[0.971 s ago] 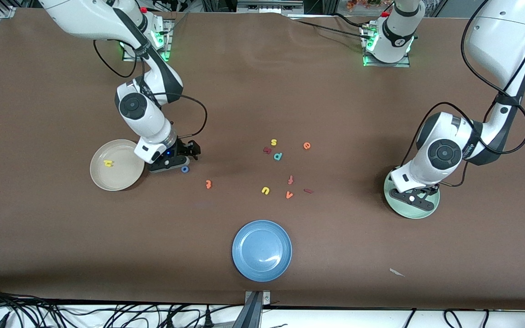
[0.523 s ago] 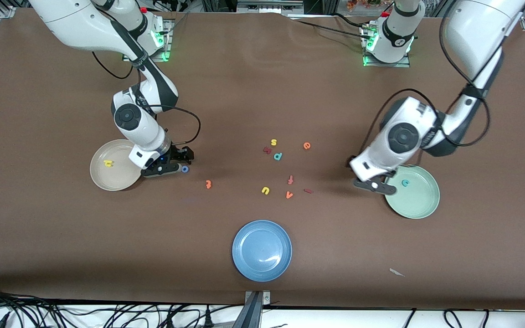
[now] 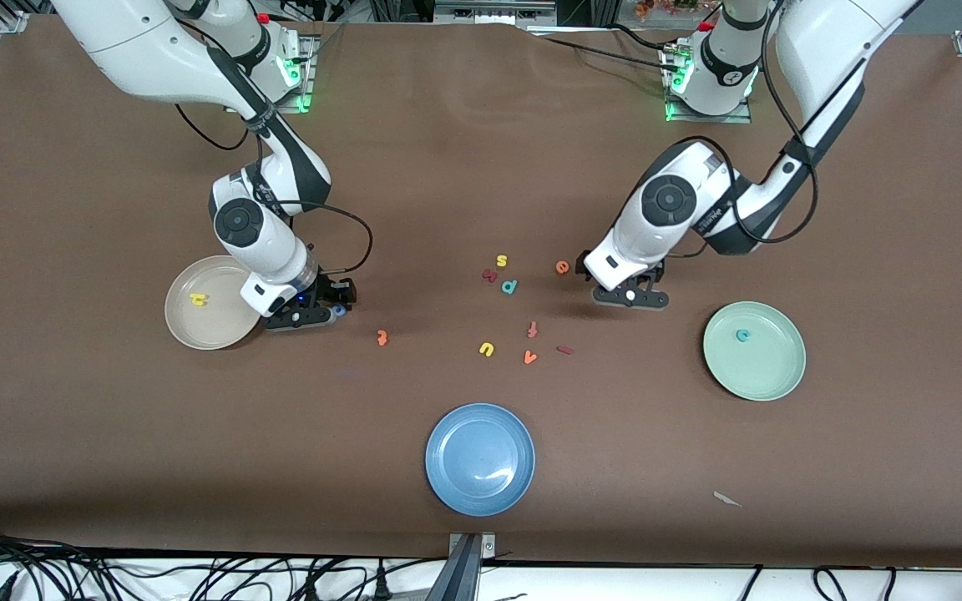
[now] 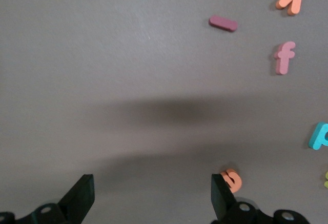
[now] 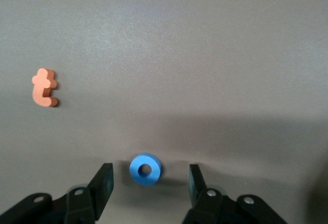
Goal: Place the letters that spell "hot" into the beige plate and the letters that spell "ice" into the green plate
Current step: 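Grasp the blue ring while the left gripper reaches the orange letter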
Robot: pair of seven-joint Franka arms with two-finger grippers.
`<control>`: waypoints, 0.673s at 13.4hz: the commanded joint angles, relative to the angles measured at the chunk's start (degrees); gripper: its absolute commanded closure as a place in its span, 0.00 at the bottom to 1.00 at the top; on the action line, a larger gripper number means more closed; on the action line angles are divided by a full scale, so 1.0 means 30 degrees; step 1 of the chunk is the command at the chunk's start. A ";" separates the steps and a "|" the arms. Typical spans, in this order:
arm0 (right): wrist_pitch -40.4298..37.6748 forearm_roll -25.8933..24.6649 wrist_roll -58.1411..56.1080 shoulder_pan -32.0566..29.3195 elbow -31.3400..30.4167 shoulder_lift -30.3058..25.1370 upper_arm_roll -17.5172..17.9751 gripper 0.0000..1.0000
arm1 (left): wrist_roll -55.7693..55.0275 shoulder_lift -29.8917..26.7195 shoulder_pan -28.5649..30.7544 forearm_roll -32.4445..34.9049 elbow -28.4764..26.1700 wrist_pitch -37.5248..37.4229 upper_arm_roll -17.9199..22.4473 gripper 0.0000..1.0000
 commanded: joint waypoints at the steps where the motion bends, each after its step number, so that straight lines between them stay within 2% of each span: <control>1: 0.0085 -0.0177 0.0457 -0.0050 0.0751 0.0722 0.0032 0.32 | -0.2737 -0.1005 -0.0636 0.1194 -0.1987 0.1798 -0.0104 0.00; 3: 0.0085 -0.0148 0.0690 -0.0022 0.1014 0.0985 -0.0027 0.38 | -0.6015 -0.0247 -0.1716 0.3301 -0.1846 0.1921 -0.0104 0.00; 5: 0.0085 -0.0264 0.1159 0.0066 0.1044 0.0986 -0.0027 0.39 | -0.7959 0.1157 -0.2453 0.4653 -0.0824 0.1863 0.0042 0.01; 9: 0.0085 -0.0206 0.1248 0.0300 0.1016 0.1044 0.0002 0.39 | -0.8287 0.3066 -0.3917 0.4689 0.1812 0.0431 0.0831 0.05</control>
